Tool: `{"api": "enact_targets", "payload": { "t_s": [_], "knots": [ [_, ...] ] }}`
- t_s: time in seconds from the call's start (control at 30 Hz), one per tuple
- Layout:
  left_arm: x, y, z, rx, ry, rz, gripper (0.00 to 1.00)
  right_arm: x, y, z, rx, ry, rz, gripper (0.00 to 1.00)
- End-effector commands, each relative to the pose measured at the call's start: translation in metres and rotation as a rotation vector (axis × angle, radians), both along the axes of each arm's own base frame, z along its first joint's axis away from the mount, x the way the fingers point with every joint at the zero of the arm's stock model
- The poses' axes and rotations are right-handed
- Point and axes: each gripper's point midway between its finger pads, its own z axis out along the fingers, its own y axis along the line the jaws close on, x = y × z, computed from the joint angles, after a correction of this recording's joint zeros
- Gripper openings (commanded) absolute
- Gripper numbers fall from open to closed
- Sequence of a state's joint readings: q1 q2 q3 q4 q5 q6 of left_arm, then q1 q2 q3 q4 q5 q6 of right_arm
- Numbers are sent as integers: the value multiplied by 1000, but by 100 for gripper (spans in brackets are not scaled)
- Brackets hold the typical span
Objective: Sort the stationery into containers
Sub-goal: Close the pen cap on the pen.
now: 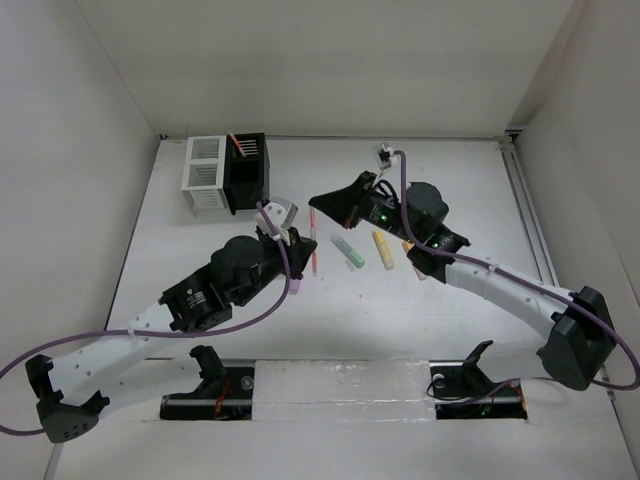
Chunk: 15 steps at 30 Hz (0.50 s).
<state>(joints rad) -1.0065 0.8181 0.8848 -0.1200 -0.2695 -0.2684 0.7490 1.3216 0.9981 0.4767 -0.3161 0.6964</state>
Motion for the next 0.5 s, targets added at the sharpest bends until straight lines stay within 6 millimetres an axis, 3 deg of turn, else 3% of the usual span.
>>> {"api": "enact_targets", "payload": {
  "t_s": [0.0, 0.1, 0.37, 0.47],
  "knots": [
    [0, 1, 101, -234, -189, -7, 0, -22, 11, -67, -229, 59, 119, 0],
    [2, 5, 103, -231, -188, 16, 0, -19, 6, -77, -284, 48, 92, 0],
    [4, 8, 100, -223, -184, 36, 0, -21, 1, -73, -298, 22, 85, 0],
    [7, 11, 100, -222, -184, 61, 0, -27, 1, -86, -342, 17, 108, 0]
  ]
}}
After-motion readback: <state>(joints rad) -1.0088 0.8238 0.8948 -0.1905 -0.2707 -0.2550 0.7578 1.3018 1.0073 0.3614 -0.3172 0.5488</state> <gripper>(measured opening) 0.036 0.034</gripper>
